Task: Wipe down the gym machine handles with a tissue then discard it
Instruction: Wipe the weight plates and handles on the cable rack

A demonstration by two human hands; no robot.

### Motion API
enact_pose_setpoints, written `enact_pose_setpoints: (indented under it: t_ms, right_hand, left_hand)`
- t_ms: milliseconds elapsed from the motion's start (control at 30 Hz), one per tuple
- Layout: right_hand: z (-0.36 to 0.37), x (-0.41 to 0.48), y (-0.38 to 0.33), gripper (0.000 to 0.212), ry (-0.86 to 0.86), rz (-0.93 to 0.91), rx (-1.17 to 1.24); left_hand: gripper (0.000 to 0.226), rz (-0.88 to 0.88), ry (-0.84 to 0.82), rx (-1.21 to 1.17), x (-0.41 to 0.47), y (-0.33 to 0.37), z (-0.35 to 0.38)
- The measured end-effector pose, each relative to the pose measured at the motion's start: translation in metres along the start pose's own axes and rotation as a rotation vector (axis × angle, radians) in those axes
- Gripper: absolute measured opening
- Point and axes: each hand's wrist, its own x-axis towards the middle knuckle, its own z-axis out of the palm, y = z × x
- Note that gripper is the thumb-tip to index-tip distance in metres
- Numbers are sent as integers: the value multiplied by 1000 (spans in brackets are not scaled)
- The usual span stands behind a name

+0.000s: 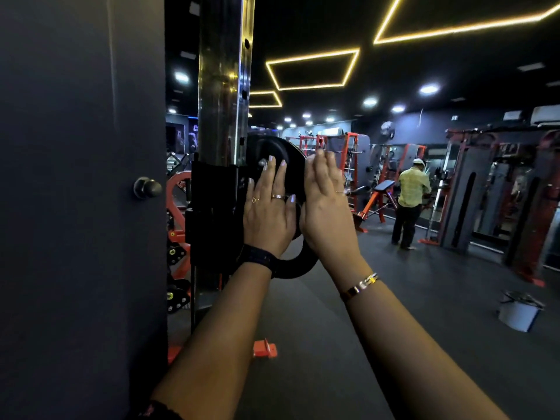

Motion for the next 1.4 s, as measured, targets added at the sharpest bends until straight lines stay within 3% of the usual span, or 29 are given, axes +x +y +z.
enact_pose_setpoints:
  t_ms: [100, 233, 367, 600, 767, 867, 1233, 1400]
  right_hand:
    - [7, -12, 5, 53, 26, -77, 12]
    - [12, -39, 6, 66, 59, 105, 201]
    - [11, -30, 3, 71, 17, 161, 342]
    - [28, -87, 10, 81, 17, -30, 104]
    - [14, -74, 32, 51, 18, -301, -264]
    - [7, -65, 31, 48, -2, -360, -360]
    - [3, -56, 33, 52, 36, -237, -246]
    - [11, -97, 40, 52, -75, -478, -304]
  left_hand:
    - [57, 8, -24, -10, 4, 0, -1]
    - [57, 39, -38, -1, 3, -5, -1]
    - [56, 59, -34, 11, 3, -7, 0]
    - [57, 120, -28, 36, 3, -15, -1]
    - [59, 162, -53, 62, 3, -20, -1]
    - [58, 174, -59, 57, 3, -20, -4]
    - [60, 243, -172, 114, 8, -26, -15]
    - [58, 273, -242, 146, 9, -28, -24]
